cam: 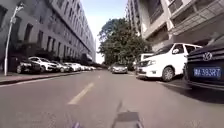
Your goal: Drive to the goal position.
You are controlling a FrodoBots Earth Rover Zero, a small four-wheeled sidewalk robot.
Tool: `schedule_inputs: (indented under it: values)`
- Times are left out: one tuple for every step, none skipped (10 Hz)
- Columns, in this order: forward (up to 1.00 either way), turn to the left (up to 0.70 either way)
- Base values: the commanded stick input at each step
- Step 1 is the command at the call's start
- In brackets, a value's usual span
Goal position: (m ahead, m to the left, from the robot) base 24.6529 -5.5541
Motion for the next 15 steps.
schedule_inputs:
  values:
    - [0.70,0.00]
    - [0.70,0.00]
    - [0.70,0.00]
    - [0.70,0.00]
    - [0.70,0.00]
    - [0.70,0.00]
    - [0.70,0.00]
    - [0.70,0.00]
    - [0.70,0.00]
    - [0.70,0.00]
    - [0.70,0.00]
    - [0.70,0.00]
    - [0.70,0.00]
    - [0.70,0.00]
    - [0.70,0.00]
